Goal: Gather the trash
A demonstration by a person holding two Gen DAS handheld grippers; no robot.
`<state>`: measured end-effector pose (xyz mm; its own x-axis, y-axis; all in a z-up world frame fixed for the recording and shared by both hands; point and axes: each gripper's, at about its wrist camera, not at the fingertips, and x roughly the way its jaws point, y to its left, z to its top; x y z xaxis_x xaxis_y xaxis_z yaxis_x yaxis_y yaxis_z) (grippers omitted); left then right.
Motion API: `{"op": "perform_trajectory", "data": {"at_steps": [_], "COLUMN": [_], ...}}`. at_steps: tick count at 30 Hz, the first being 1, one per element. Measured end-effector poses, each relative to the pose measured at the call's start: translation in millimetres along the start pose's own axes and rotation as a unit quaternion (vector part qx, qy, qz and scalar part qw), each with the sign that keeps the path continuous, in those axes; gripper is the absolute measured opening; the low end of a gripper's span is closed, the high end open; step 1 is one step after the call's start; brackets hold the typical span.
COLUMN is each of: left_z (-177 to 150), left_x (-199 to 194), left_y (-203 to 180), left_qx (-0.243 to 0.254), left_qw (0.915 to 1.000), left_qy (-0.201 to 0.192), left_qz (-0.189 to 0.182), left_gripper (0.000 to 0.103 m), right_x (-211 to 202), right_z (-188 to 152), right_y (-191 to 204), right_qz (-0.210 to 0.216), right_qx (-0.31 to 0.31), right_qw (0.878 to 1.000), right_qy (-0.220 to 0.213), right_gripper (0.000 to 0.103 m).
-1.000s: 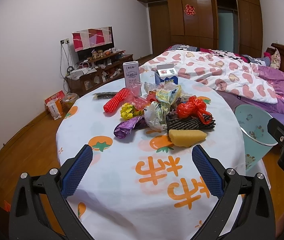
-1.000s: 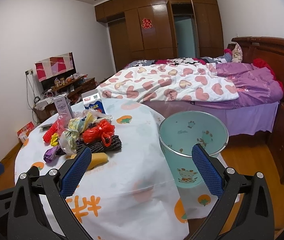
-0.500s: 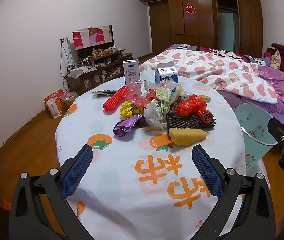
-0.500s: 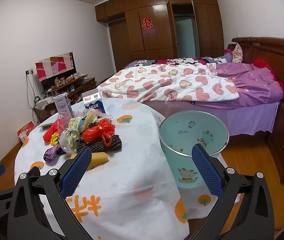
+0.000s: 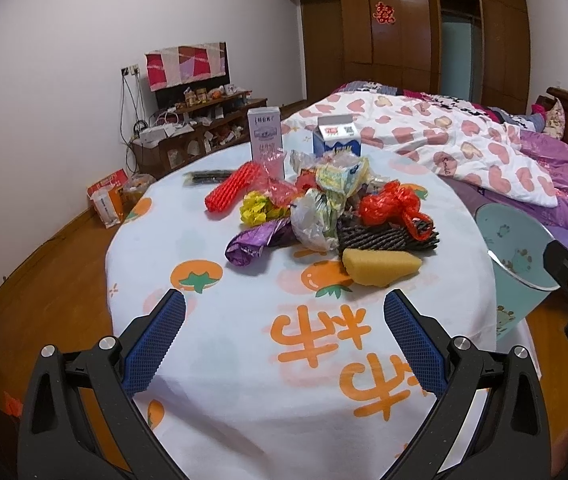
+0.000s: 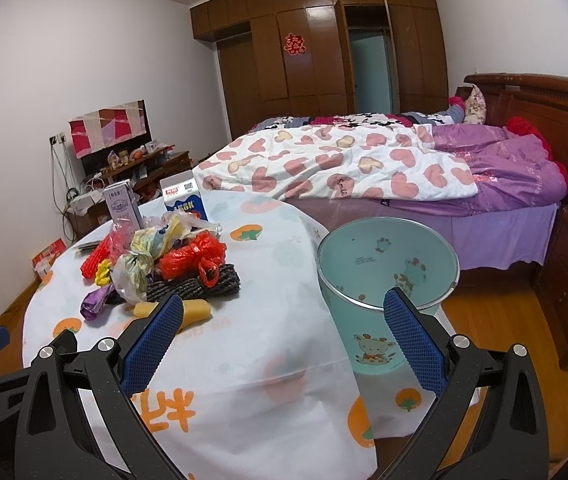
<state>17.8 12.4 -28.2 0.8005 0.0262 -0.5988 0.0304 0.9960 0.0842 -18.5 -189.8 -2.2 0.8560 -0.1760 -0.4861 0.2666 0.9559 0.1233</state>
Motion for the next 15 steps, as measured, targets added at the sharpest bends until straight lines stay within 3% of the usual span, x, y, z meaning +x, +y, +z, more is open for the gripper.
{"op": "perform_trajectory", "data": {"at_steps": [6, 10, 12, 15], "left_z": [-2.1, -8.1, -8.0, -4.1], "left_x": [31.2, 53.1, 66.3, 85.2], "left_y": [13.0, 42.7, 59.7, 76.7], "left_qx": [-0.001, -0.025, -0.038, -0.043], "left_qw": [0.9994, 0.9984, 0.9978, 0.9973], "left_qy": [0.028, 0.038, 0.046, 0.057], "left_qz": [-0.020, -0.032, -0.030, -0.014], "left_gripper": [0.097, 0.097, 0.097, 0.097], "right_x": [25.1, 48.8, 61.2, 85.2], "right_z": [-9.8, -14.8, -14.5, -9.6], "right_y": [0.4, 4.4, 8.7, 19.8], "right_qz": [0.004, 0.021, 0.030, 0.043], "right_qx": [-0.015, -0.027, -0.035, -0.051], "right_qw": [1.000, 0.998, 0.998, 0.995], "right_qy": [0.022, 0.045, 0.053, 0.072], "right_gripper": [0.098, 0.098, 0.094, 0.081]}}
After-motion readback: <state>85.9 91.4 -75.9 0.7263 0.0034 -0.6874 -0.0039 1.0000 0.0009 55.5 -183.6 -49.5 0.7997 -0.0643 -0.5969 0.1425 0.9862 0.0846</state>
